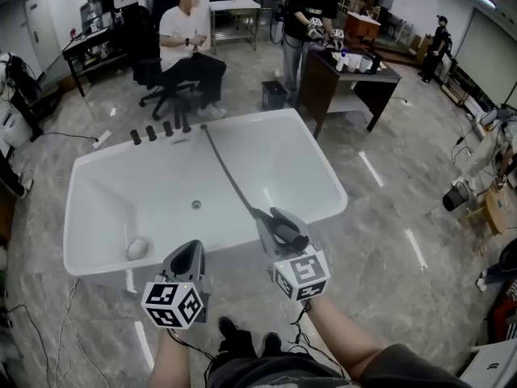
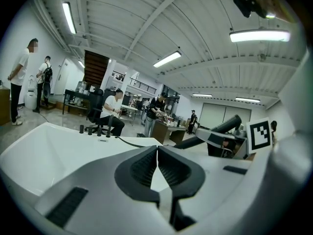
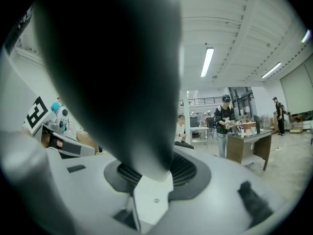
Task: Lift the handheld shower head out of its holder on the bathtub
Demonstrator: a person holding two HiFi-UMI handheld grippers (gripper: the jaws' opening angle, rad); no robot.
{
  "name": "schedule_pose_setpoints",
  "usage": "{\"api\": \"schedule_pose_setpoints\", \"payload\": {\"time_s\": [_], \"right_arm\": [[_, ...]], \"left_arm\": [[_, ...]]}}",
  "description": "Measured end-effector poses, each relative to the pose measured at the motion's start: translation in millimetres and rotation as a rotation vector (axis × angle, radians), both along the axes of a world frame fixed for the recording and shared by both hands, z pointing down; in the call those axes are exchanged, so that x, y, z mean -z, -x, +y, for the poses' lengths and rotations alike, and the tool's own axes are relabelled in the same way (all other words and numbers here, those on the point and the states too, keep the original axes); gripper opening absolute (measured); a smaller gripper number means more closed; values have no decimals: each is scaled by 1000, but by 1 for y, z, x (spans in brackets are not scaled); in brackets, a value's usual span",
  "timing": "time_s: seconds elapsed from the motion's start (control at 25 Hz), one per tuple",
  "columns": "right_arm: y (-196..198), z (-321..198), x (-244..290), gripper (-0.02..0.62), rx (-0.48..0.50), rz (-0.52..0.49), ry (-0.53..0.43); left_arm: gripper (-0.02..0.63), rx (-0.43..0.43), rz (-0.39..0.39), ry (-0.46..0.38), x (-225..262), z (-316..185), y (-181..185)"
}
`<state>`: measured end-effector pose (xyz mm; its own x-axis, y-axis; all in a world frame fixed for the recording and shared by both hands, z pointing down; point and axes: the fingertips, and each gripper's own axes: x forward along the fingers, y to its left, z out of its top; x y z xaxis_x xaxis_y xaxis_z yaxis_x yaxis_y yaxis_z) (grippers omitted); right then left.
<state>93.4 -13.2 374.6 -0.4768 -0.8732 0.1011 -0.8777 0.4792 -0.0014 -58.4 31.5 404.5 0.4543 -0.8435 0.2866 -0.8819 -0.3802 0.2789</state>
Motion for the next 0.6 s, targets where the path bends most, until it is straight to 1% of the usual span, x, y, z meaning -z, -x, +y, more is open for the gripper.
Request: {"api": "schedule_pose_setpoints", "payload": {"time_s": [0.28,0.6], "right_arm": [[-38,51,-1,135,9,-10,7],[-55,92,-14,135,25,-15,39]], "left_arm": [[17,6,-12,-7,3,49,-40],[17,23,-10,-5,0,84,-58]]}}
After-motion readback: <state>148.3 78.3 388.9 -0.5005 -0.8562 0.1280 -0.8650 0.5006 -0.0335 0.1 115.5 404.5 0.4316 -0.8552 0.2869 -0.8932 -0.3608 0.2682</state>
